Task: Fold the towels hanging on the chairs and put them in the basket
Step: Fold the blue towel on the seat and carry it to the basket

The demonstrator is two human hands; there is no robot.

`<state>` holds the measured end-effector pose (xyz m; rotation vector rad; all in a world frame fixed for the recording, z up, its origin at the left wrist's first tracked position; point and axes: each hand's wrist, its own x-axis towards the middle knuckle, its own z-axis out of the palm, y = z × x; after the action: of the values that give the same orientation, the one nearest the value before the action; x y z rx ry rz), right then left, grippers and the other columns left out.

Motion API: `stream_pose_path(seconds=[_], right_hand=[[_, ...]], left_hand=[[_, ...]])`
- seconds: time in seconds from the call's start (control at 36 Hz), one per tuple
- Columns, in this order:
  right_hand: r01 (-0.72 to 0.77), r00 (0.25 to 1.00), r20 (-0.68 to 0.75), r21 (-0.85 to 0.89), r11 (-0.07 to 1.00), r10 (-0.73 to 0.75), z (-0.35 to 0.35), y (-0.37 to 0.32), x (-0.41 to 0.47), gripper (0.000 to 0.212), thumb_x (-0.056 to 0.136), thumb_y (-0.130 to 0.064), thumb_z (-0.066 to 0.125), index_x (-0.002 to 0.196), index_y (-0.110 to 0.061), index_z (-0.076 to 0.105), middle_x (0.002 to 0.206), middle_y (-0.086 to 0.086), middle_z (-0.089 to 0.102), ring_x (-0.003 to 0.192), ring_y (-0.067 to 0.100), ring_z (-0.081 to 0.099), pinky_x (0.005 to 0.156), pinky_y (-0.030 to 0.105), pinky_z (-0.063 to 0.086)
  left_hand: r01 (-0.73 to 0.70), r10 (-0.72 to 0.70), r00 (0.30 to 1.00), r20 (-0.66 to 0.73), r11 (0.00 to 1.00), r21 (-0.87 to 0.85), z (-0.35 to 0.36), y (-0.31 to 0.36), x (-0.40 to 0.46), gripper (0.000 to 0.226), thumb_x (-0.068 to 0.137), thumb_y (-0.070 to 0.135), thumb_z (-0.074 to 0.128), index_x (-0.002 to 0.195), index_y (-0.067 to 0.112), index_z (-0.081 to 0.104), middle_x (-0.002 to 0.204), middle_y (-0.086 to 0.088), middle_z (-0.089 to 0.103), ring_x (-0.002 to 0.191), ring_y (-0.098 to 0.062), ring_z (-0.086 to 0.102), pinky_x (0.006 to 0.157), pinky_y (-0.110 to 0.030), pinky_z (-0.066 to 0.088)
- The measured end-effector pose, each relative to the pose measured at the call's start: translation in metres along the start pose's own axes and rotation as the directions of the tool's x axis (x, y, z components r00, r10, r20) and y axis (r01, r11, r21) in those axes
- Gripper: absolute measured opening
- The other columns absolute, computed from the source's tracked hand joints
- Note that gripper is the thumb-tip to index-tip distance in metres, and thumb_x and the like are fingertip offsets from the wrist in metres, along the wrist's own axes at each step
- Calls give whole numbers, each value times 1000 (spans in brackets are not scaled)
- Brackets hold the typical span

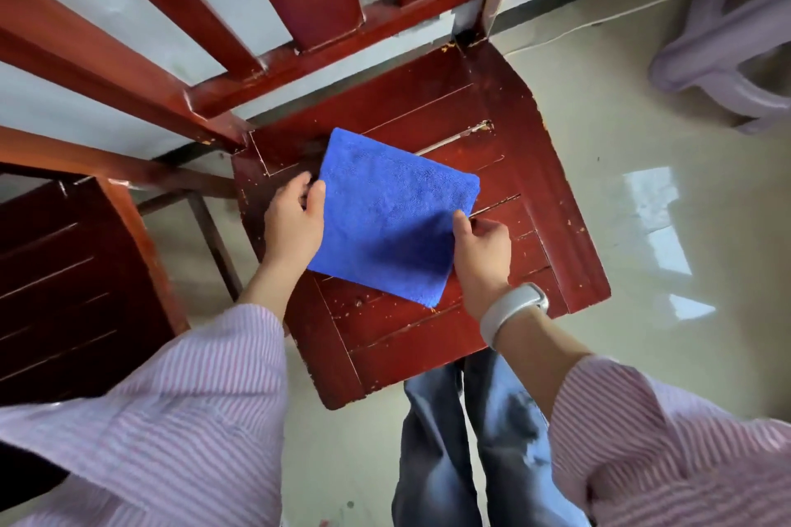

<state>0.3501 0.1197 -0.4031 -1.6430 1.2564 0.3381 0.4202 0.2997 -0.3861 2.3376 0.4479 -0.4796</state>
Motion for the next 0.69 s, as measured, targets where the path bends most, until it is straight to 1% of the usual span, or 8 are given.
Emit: stream_pose_path(seconds=[0.06, 0.11, 0.19, 0.33, 0.42, 0.5, 0.58, 0.69], right_hand=[[-41, 999, 2, 2, 999, 41, 5, -8, 4, 27, 84, -36, 55, 71, -14, 44, 65, 0, 39, 69, 19, 34, 62, 28, 28], [-52, 999, 11, -29, 998, 53, 9, -15, 6, 27, 82, -38, 55, 65, -18, 46, 76, 4, 43, 72, 22, 38, 68, 32, 32], [-78, 997, -20, -38, 996, 78, 11, -20, 5, 31, 78, -40, 56, 92, -13, 60, 98, 8, 40, 88, 25, 46, 83, 35, 41], [-10, 997, 73, 163, 987, -2, 7, -18, -6, 20, 84, -27, 55, 75, -13, 44, 71, 1, 41, 57, 13, 36, 51, 24, 28], [27, 996, 73, 205, 978, -42, -5, -19, -19, 27, 82, -24, 57, 91, 2, 56, 76, 5, 50, 63, 15, 46, 58, 27, 38], [44, 995, 79, 237, 971, -64, -27, -23, -33, 18, 82, -21, 58, 86, -4, 59, 73, 4, 56, 67, 17, 51, 65, 33, 44], [87, 990, 87, 236, 968, -110, -63, -28, -49, 11, 86, -20, 57, 80, -12, 58, 71, -1, 54, 67, 14, 50, 63, 27, 42], [177, 981, 40, 230, 957, -191, -123, -36, -73, 24, 88, -24, 57, 110, -13, 57, 96, 3, 62, 83, 14, 57, 76, 26, 47]], left_hand=[[60, -58, 997, 51, 998, -35, -3, 8, 12, 40, 95, 28, 45, 129, 8, 50, 127, -9, 57, 116, -23, 52, 96, -30, 38], [60, -57, 994, 89, 997, -39, -4, 14, 20, 34, 95, 28, 45, 120, 8, 57, 114, -10, 62, 104, -23, 56, 86, -30, 42], [63, -48, 985, 164, 994, -88, -4, 17, 20, 25, 95, 26, 46, 104, 8, 62, 91, -6, 58, 79, -16, 50, 67, -25, 37], [76, -60, 990, 129, 990, -122, -7, 15, 4, 29, 96, 25, 44, 117, 8, 54, 105, -1, 55, 94, -14, 50, 81, -25, 37], [29, -19, 997, 77, 991, -132, -9, 16, -14, 28, 94, 21, 46, 116, 6, 54, 106, -4, 58, 94, -16, 52, 80, -24, 38], [-3, 4, 1000, 4, 984, -175, -11, 23, -43, 28, 93, 18, 47, 118, 7, 54, 108, -2, 60, 101, -17, 55, 82, -23, 39], [-39, 29, 998, -46, 976, -216, -11, 42, -80, 34, 94, 18, 47, 126, 10, 52, 121, -4, 60, 111, -16, 54, 89, -20, 38], [-102, 90, 994, -60, 966, -236, -7, 82, -128, 39, 94, 16, 47, 132, 11, 46, 134, -5, 53, 123, -16, 48, 100, -21, 34]])
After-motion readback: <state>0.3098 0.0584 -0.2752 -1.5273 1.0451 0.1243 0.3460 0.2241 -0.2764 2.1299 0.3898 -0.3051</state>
